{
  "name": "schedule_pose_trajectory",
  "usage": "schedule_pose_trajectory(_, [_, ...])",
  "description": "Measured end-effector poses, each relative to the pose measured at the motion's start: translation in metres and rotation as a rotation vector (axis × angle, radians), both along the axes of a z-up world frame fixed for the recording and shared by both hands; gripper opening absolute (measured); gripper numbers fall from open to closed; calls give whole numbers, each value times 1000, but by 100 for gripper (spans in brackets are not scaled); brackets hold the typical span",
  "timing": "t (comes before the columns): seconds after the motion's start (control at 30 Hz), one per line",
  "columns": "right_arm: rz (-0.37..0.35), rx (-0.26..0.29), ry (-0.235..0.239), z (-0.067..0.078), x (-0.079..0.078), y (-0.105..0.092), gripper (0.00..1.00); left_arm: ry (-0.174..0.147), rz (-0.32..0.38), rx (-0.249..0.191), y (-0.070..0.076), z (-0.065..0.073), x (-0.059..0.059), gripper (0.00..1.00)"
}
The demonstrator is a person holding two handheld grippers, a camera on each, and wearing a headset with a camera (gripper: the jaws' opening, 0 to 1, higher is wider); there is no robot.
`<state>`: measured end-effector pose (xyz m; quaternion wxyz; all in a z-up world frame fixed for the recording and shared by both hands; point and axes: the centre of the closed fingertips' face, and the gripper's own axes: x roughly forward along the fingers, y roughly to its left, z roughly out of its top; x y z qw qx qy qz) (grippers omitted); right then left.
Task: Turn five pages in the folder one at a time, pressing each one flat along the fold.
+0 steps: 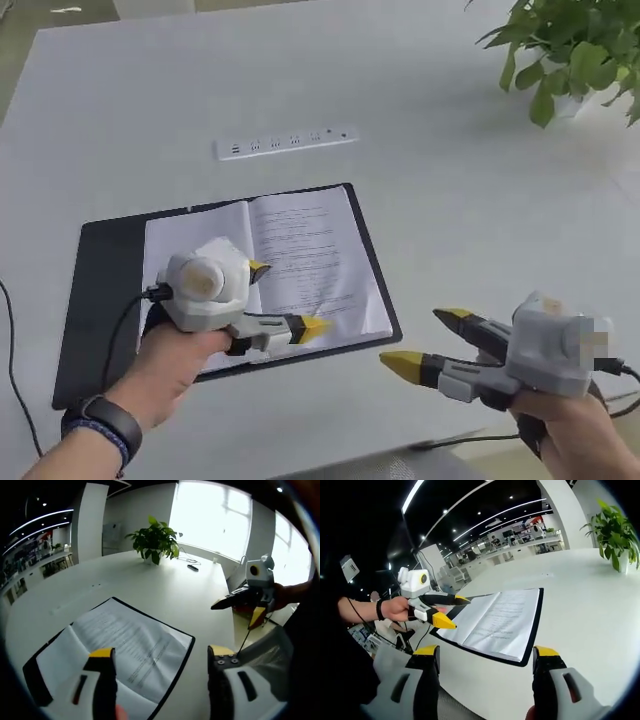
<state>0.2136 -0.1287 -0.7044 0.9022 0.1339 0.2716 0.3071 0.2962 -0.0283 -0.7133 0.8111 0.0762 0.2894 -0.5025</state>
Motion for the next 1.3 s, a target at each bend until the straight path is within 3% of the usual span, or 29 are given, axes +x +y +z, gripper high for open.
schedule_pose_trajectory(0.3, [-5, 8, 30, -7, 0, -5, 74, 38, -4, 3, -40, -26, 1, 73])
schedule_pose_trajectory(0.4, [-8, 15, 33, -9, 1, -5, 74, 33, -12, 18, -52, -35, -1, 72])
schedule_pose_trajectory(0.5, [-4, 9, 35, -10, 2, -5, 73, 50, -8, 35, -61, -48, -1, 71])
schedule_pose_trajectory(0.53, [-4, 7, 35, -11, 3, -6, 73, 53, -9, 41, -62, -50, -1, 71])
schedule_pose_trajectory(0.63, [-4, 5, 29, -10, 5, -7, 74, 20, -16, 87, -66, -58, 3, 71])
schedule_pose_trajectory(0.87, [34, -3, 44, -15, 6, -2, 74, 15, 30, 123, -78, -76, 15, 72])
schedule_pose_trajectory(1.07, [31, 12, 46, -14, 9, -5, 73, -7, 15, 195, -80, -93, 13, 74])
schedule_pose_trajectory(1.13, [28, 15, 49, -15, 10, -9, 73, -47, -3, 239, -77, -98, 13, 72])
schedule_pose_trajectory(1.3, [15, 31, 54, -16, 11, -15, 72, -28, 12, 220, -76, -97, 14, 70])
